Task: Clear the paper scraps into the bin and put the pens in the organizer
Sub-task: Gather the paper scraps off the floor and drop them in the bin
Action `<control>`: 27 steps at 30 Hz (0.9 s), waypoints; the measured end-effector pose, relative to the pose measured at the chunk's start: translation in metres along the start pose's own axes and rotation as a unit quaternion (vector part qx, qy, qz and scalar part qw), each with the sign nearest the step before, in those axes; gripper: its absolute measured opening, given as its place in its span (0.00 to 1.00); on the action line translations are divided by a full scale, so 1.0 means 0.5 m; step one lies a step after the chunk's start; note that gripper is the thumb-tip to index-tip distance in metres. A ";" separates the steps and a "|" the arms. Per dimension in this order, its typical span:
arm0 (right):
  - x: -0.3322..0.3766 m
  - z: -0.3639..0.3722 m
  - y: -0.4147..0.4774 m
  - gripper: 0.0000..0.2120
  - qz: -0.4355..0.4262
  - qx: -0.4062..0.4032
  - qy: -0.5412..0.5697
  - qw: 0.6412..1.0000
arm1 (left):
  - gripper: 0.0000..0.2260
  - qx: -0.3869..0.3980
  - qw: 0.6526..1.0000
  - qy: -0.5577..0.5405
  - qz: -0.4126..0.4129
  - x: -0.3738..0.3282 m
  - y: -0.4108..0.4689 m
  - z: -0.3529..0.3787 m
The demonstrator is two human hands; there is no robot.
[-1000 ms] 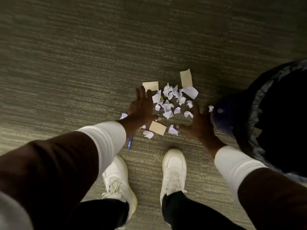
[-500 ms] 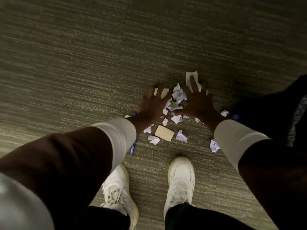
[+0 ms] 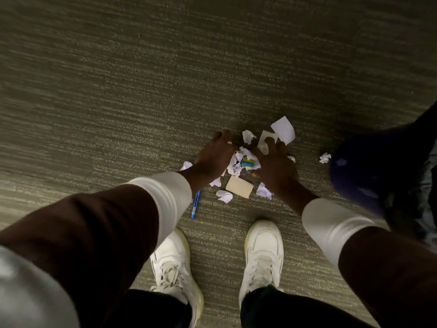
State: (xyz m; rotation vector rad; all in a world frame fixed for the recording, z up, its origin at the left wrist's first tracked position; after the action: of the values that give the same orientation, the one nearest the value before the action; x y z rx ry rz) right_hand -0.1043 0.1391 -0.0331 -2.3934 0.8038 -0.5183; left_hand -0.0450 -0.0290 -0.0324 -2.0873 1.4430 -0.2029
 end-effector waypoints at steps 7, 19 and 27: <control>0.006 0.009 -0.020 0.17 -0.042 -0.053 -0.060 0.996 | 0.17 -0.029 0.996 -0.079 -0.016 0.015 -0.018 -0.019; -0.012 -0.086 -0.124 0.20 0.060 -0.194 0.186 0.961 | 0.17 -0.039 0.989 -0.106 -0.095 -0.028 -0.125 -0.142; -0.018 -0.254 -0.311 0.18 0.132 -0.305 0.277 0.902 | 0.16 -0.024 0.974 -0.195 -0.111 -0.170 -0.253 -0.291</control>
State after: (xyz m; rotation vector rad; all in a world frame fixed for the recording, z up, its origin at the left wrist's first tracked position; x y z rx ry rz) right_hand -0.1093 0.1999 0.1583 -2.6352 1.7320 -0.9689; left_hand -0.0411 0.0223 0.1720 -2.1754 0.9912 0.1515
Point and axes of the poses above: each hand's wrist, its own y-axis towards the middle knuckle, its own z-axis out of the palm, x = y × z, the point moved 2 cm from there along y, towards the middle knuckle, and after that the axes turned 13 degrees about -z, right-handed, at the moved point
